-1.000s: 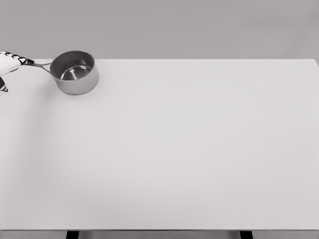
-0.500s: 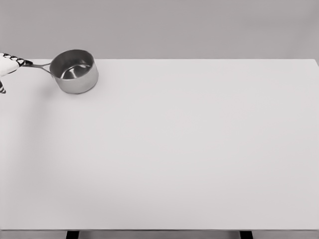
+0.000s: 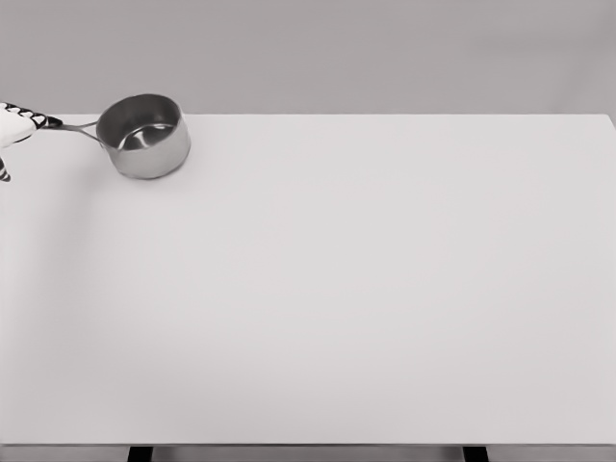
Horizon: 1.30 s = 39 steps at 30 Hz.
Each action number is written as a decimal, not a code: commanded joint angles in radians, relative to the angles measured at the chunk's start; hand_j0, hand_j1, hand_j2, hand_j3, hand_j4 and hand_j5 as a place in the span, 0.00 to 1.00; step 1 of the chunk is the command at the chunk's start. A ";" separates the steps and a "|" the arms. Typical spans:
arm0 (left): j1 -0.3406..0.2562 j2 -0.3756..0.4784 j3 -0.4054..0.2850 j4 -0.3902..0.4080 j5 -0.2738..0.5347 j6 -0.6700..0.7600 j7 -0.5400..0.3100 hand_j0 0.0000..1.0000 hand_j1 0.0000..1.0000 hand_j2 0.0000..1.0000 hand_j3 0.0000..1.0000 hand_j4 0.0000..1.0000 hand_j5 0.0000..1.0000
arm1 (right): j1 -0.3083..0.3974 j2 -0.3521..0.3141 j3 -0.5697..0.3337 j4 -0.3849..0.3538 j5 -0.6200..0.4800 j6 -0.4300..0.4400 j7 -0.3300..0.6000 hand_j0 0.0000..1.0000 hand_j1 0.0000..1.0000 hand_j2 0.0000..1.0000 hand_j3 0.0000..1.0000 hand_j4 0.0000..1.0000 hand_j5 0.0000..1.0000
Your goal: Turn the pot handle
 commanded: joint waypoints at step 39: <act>0.014 0.051 0.003 -0.040 0.024 -0.044 -0.002 1.00 1.00 1.00 1.00 1.00 1.00 | 0.000 0.000 0.000 0.000 0.000 0.000 0.000 1.00 1.00 1.00 1.00 1.00 1.00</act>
